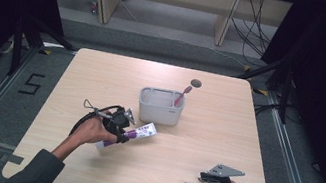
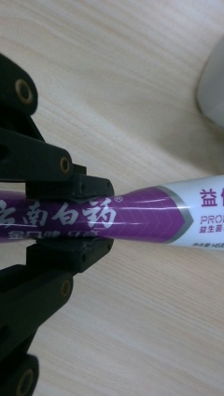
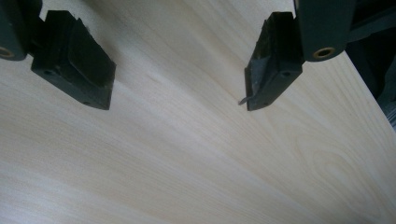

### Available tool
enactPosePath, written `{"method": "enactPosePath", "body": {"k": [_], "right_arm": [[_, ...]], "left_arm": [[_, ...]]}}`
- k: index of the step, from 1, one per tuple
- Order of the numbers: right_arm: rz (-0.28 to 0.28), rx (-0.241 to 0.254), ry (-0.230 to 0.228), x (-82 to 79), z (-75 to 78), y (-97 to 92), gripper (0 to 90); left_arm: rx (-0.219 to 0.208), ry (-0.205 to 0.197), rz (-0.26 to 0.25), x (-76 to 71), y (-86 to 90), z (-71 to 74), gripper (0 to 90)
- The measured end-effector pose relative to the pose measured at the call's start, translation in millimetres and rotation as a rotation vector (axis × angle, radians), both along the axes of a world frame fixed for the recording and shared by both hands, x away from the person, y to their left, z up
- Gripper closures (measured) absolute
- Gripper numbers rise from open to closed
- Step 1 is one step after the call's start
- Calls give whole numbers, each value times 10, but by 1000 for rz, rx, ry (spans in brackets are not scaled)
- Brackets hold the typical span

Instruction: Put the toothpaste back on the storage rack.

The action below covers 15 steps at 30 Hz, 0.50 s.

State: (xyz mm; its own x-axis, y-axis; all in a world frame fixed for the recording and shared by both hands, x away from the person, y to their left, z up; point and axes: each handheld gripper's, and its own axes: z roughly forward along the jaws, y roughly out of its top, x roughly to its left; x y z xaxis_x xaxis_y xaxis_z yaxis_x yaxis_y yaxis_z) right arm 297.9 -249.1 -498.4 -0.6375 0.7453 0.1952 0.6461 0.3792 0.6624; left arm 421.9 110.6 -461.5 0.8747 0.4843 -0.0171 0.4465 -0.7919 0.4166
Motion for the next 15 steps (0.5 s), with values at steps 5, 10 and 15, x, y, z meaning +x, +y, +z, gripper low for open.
{"method": "enactPosePath", "body": {"k": [5, 10, 15], "right_arm": [[2, 0, 4, 0, 1, -1, 253], [1, -1, 2, 0, 1, -2, 253], [0, -12, 4, -1, 8, -5, 253]], "left_arm": [[-43, -47, -20, -8, 17, 76, 730], [-112, -77, 7, -55, 8, 125, 730], [-169, -104, 13, -84, 17, 197, 730]]}}
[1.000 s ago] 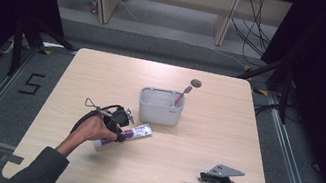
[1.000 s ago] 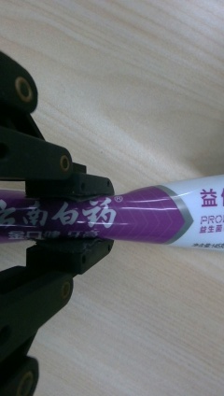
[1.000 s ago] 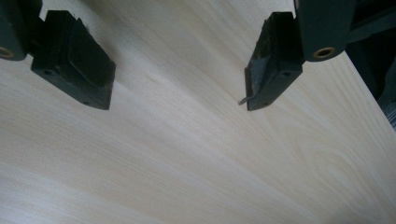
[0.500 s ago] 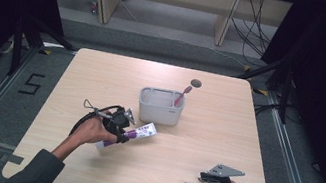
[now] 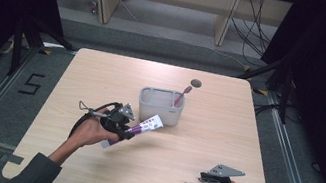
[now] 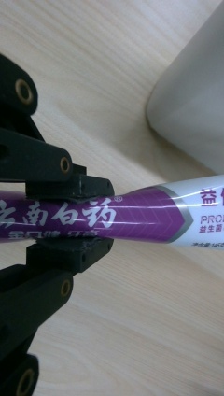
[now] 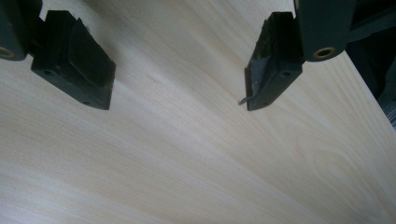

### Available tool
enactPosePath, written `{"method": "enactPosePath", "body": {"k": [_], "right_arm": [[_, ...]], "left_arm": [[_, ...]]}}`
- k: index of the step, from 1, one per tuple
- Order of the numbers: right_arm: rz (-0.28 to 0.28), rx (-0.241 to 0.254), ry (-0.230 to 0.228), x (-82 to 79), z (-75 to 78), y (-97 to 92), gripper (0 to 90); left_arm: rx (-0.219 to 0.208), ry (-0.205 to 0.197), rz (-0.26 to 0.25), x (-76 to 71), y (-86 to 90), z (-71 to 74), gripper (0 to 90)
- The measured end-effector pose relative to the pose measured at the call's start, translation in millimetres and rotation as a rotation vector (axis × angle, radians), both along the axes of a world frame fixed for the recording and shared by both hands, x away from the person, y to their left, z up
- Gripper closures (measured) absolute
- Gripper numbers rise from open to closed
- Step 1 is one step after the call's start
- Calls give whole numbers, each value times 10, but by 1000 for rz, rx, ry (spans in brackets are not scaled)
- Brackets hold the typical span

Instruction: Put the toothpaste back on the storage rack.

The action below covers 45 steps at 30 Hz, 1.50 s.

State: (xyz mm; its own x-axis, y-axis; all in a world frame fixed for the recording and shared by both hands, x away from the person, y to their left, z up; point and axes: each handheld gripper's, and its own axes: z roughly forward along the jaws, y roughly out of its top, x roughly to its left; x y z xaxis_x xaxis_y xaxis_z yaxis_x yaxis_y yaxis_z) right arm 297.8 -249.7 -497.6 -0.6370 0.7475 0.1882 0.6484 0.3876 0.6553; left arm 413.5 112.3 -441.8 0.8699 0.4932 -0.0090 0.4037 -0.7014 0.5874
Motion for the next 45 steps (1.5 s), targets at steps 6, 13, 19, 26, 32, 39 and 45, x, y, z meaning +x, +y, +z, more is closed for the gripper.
{"method": "enactPosePath", "body": {"k": [6, 13, 19, 26, 32, 39, 45], "right_arm": [[0, 1, -1, 0, -1, 0, 253], [-1, 13, -2, 1, -7, 0, 253], [-4, 16, 2, -5, -4, 2, 253], [-6, 15, 2, -4, -4, 1, 253], [-19, 22, 11, -14, 1, 6, 253], [2, 32, 23, 0, -6, -4, 253], [-5, 20, 9, 1, -2, -10, 253]], "left_arm": [[-62, -21, 14, -18, 13, 66, 731], [-141, -48, 57, -10, 17, 129, 731], [-215, -86, 95, 18, 11, 192, 732], [-283, -121, 116, 60, -66, 273, 731], [-365, -152, 139, 118, -143, 347, 731], [-435, -184, 193, 250, -239, 466, 731], [-441, -217, 223, 359, -306, 522, 730]]}}
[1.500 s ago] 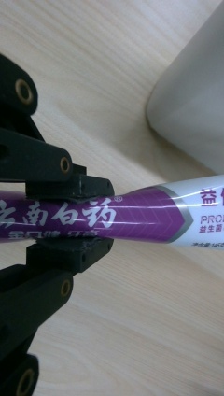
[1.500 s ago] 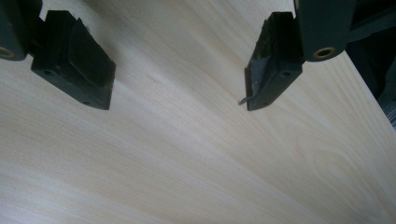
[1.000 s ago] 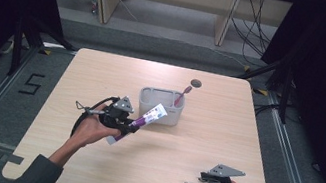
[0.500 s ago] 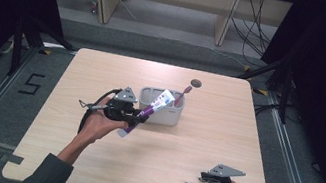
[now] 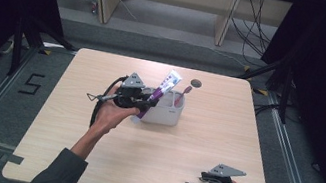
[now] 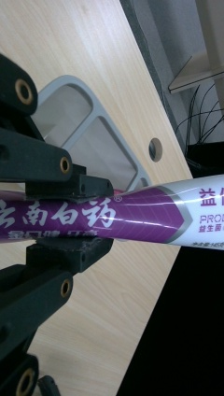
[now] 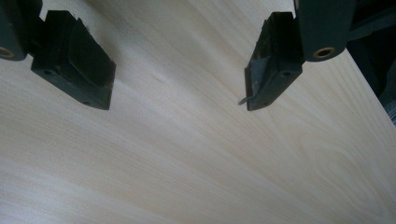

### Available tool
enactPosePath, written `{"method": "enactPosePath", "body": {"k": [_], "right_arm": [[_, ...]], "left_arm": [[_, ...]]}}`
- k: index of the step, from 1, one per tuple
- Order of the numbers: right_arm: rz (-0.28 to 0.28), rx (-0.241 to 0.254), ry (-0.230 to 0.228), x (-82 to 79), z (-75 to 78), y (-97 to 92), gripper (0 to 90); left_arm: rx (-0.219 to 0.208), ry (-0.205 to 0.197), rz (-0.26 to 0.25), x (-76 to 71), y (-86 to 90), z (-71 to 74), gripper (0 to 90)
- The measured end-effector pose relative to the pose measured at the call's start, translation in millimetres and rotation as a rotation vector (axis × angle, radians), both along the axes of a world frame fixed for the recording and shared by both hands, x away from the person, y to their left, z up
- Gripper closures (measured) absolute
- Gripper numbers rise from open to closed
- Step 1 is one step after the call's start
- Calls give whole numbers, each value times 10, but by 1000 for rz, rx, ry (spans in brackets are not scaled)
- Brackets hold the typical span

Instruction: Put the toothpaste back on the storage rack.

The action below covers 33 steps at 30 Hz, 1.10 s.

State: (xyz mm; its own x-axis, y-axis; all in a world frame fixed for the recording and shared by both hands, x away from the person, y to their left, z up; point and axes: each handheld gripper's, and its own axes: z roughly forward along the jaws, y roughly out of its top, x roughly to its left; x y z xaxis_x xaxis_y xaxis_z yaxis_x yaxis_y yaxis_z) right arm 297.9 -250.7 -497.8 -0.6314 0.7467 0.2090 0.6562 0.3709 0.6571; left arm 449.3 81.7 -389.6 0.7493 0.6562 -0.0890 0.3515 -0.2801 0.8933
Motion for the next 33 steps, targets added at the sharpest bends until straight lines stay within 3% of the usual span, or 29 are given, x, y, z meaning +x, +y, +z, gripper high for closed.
{"method": "enactPosePath", "body": {"k": [12, 14, 16, 17, 18, 19, 21, 23, 33], "right_arm": [[19, -3, -21, 18, -7, -12, 253], [-10, 6, 10, -5, 2, 0, 253], [-33, 51, -22, -3, -36, 23, 253], [-1, 51, 15, 1, -16, 0, 253], [8, 54, 11, 6, -19, -3, 253], [18, 30, -21, 20, -19, -17, 253], [20, 34, -21, 20, -18, -18, 253], [7, -7, -20, 11, 1, -20, 253], [1, 10, -16, 6, -4, -14, 253]], "left_arm": [[-14, -47, 29, 110, -153, 116, 730], [-31, -55, 30, 131, -186, 140, 731], [-28, -60, 31, 153, -219, 166, 731], [-29, -66, 36, 164, -240, 173, 731], [-28, -70, 40, 172, -256, 179, 731], [-30, -69, 37, 195, -276, 187, 731], [-30, -81, 48, 227, -316, 195, 731], [-34, -87, 50, 256, -340, 195, 731], [-60, -103, 82, 405, -453, 191, 730]]}}
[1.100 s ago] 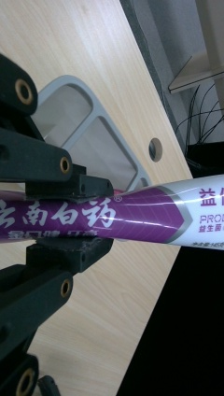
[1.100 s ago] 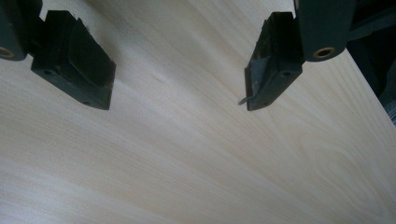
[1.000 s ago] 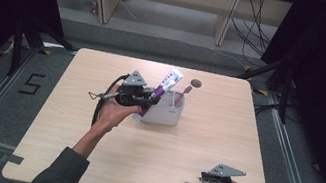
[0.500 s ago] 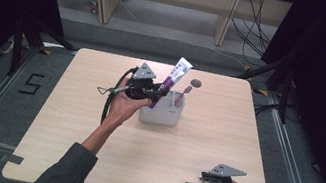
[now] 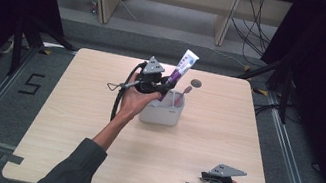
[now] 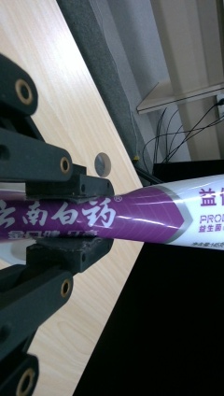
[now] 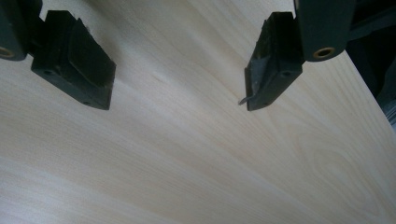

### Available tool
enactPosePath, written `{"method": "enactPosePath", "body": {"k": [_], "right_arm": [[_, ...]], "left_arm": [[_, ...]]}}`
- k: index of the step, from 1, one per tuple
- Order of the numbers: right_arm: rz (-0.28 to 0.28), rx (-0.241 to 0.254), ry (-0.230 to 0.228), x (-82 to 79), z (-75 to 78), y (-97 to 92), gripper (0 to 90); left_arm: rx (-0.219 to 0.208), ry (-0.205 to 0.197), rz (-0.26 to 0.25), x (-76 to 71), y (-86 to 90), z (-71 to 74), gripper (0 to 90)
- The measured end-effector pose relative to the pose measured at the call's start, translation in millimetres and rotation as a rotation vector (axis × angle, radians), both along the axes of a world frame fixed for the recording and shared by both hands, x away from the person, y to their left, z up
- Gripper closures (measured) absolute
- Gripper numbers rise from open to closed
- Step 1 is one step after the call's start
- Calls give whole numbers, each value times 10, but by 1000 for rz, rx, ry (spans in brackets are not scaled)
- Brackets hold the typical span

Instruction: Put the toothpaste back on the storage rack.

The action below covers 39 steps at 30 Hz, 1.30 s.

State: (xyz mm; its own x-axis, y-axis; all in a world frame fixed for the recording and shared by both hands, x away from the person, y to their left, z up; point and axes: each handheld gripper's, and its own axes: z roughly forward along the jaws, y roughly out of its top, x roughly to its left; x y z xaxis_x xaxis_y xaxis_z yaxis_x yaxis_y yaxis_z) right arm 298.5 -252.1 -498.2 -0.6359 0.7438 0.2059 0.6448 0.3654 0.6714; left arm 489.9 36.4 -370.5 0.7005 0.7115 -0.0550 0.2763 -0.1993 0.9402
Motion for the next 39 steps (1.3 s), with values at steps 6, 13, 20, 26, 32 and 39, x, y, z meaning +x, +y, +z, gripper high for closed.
{"method": "enactPosePath", "body": {"k": [6, 13, 20, 26, 32, 39], "right_arm": [[3, -4, 2, 1, 4, -6, 253], [15, -8, -3, 8, 2, -13, 253], [18, -8, -3, 7, 1, -11, 253], [15, -2, -9, 4, -2, -7, 253], [20, -6, -2, 6, 2, -12, 253], [21, -6, -3, 6, 1, -12, 256]], "left_arm": [[-24, -5, 18, 87, -50, -66, 730], [-28, -15, 43, 163, -60, -153, 729], [-31, -18, 54, 200, -64, -198, 728], [-26, -12, 60, 223, -76, -250, 726], [-29, -15, 65, 231, -96, -290, 726], [-19, -5, 72, 230, -100, -365, 724]]}}
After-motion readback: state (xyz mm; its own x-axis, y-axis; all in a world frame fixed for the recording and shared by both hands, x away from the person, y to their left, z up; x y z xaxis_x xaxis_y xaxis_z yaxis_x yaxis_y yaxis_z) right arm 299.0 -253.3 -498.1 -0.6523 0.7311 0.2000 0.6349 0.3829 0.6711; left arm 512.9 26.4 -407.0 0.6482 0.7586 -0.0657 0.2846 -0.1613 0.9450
